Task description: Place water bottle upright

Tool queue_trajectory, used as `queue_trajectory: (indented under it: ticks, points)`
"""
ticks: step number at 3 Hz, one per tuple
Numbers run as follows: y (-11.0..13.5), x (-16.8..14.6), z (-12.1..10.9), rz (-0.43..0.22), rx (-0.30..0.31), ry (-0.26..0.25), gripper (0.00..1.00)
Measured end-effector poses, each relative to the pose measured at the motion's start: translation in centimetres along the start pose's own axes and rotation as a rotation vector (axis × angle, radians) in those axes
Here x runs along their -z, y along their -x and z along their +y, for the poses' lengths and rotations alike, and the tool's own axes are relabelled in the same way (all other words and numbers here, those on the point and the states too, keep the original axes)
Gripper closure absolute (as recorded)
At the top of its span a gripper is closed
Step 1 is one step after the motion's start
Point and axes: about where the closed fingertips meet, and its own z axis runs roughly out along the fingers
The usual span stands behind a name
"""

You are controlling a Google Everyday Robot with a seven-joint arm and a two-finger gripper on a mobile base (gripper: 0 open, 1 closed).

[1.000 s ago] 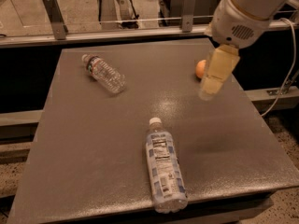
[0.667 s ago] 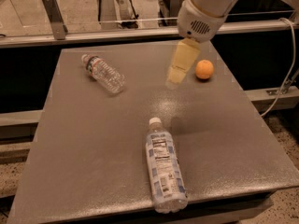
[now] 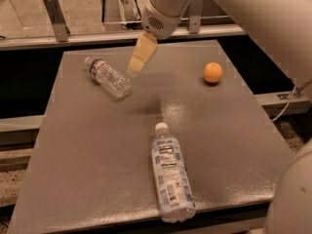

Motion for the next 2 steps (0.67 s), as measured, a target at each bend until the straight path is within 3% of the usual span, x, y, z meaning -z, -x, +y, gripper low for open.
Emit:
queue_trajectory:
  ticks: [2]
  points:
    - [6.7,-4.7,-0.4,0.006,-0.169,0.01,0.0]
